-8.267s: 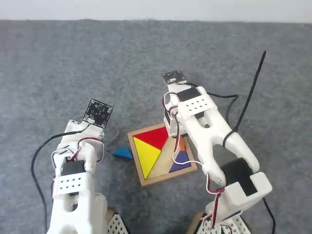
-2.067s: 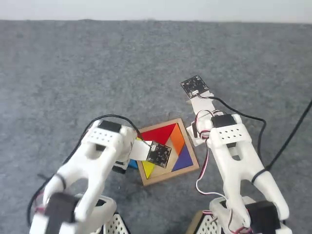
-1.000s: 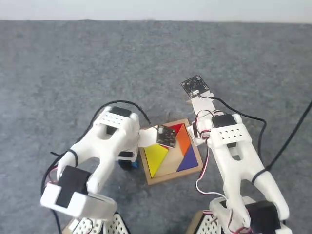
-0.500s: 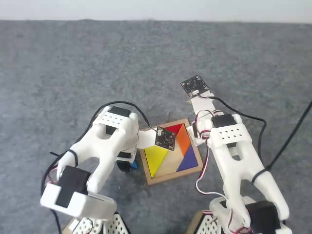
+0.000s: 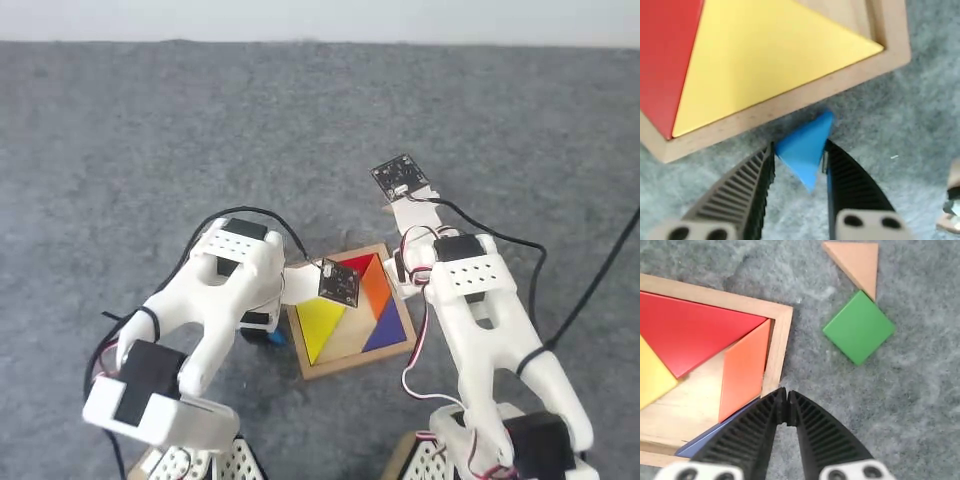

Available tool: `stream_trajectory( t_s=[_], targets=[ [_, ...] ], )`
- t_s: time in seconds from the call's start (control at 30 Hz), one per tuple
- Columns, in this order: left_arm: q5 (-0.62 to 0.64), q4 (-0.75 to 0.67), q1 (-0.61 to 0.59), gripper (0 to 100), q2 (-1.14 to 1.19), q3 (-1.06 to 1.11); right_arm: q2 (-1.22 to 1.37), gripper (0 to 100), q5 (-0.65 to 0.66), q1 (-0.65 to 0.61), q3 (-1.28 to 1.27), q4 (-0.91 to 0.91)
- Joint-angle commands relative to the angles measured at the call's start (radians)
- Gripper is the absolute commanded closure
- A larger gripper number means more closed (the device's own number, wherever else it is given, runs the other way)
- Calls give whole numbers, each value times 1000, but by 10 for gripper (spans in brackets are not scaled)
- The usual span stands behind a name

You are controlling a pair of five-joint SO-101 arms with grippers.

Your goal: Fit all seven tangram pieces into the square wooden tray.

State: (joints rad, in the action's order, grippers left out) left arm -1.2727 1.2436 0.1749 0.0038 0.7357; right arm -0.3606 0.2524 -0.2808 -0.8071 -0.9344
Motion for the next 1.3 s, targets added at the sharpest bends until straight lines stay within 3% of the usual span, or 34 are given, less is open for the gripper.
stream_trajectory(
  t_s=[0.0,0.33,0.5,1.13,1.27],
  targets=[
    [40,3,9,893,-6,15,-12,991,17,15,5,8],
    [49,3,0,900,-15,30,-12,991,17,15,5,8],
    [115,3,6,900,-17,28,-12,991,17,15,5,8],
    [574,15,-2,941,-17,22,-12,991,17,15,5,8],
    [674,91,-11,942,-17,-13,-12,991,17,15,5,8]
  ],
)
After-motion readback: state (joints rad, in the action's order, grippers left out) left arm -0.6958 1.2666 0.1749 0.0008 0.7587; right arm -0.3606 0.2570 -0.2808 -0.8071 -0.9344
